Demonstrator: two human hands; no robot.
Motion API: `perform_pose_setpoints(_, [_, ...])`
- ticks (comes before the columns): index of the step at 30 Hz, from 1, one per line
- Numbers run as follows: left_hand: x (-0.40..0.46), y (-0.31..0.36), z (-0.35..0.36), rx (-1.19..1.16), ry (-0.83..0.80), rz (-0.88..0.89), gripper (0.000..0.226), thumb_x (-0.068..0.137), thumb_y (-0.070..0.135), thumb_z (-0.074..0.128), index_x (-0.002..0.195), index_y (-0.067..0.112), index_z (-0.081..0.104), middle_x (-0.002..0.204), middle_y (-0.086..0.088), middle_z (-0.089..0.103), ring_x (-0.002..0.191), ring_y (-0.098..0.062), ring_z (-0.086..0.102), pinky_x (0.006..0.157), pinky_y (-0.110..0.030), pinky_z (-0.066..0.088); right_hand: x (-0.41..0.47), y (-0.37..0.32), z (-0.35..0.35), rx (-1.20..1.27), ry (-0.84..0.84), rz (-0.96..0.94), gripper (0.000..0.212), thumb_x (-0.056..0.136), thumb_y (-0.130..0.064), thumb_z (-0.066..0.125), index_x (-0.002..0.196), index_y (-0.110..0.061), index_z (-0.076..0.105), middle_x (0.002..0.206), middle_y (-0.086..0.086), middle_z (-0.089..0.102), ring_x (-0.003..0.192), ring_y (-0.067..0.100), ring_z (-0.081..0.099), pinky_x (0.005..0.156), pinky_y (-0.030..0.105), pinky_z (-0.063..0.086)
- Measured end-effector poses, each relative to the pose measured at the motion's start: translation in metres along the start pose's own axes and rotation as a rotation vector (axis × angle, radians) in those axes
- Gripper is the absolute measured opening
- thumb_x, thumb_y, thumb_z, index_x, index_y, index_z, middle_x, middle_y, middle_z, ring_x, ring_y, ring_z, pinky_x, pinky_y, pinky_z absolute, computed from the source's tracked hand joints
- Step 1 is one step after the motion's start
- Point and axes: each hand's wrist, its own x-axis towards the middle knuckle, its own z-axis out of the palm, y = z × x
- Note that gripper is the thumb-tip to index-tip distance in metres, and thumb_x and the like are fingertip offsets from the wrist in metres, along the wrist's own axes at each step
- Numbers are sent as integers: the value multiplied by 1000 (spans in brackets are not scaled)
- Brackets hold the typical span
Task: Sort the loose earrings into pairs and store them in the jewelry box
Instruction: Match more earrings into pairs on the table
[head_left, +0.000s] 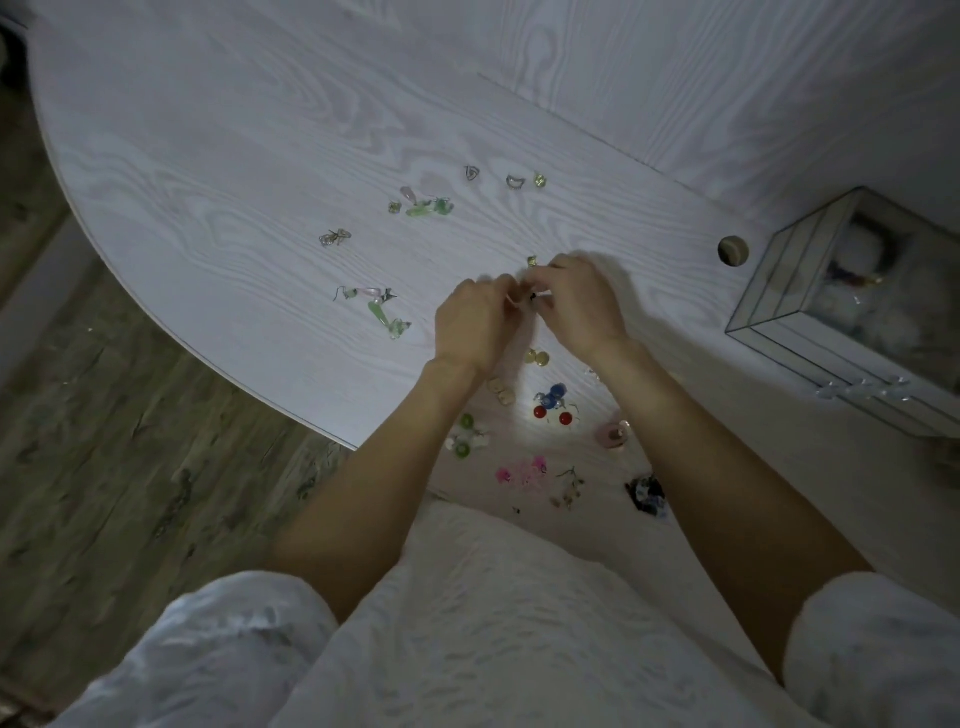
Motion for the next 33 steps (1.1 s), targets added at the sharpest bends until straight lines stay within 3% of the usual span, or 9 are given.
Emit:
perform_pose_setpoints(3, [0,-8,3,-19,12,4,20,92,31,51,98,24,68,93,-5,67,88,-24,58,68,-32,43,-3,5,1,-50,12,-3,16,88,-11,59,102,-13,67,99,7,65,101,25,54,74,32,45])
perform_pose_setpoints(9, [-3,-21,1,-33,57,11,19,88,26,54,102,20,67,94,-4,67,90,-24,58,70,-37,50,-11,11,3,-26,49,38,13,84,-16,65,96,-11,64,97,5,66,99,22,54,71,28,40])
perform_pose_setpoints(13, [-1,-22,-1,19,56,56,16,88,24,55,98,19,67,90,-7,64,86,-25,55,63,-32,44,-13,12,4,-27,60,62,15,84,-20,66,95,-10,64,97,6,66,100,22,54,74,31,44])
perform_pose_setpoints(17, [-2,-24,-1,-115,33,63,15,87,20,58,97,17,68,89,-5,67,83,-21,58,70,-35,49,-12,11,3,-36,52,67,18,85,-19,65,101,-10,64,100,6,65,102,21,53,77,32,46])
perform_pose_setpoints(20, [-4,-21,-4,-338,28,7,13,87,16,60,96,15,70,93,0,71,79,-9,58,71,-15,44,-13,11,1,-34,47,60,23,86,-12,62,109,-10,62,104,7,65,105,22,52,80,32,46])
perform_pose_setpoints(21, [-4,-21,-4,-346,19,7,14,87,16,61,97,15,70,93,1,71,78,-8,57,71,-14,43,-14,12,1,-31,50,57,24,86,-9,61,111,-10,61,105,7,65,107,22,52,81,32,46])
perform_pose_setpoints(25, [-1,-26,-2,-180,1,66,15,86,19,60,97,19,69,92,-3,68,83,-18,60,71,-28,44,-17,12,1,-20,57,47,26,86,-5,59,111,-9,62,106,9,64,108,24,52,84,36,49])
perform_pose_setpoints(33, [-3,-36,-11,-168,71,160,17,86,18,62,102,14,66,89,-6,66,83,-22,56,70,-25,38,-13,-2,6,-23,145,-108,21,83,-8,62,104,-7,66,104,10,64,104,30,51,86,36,47])
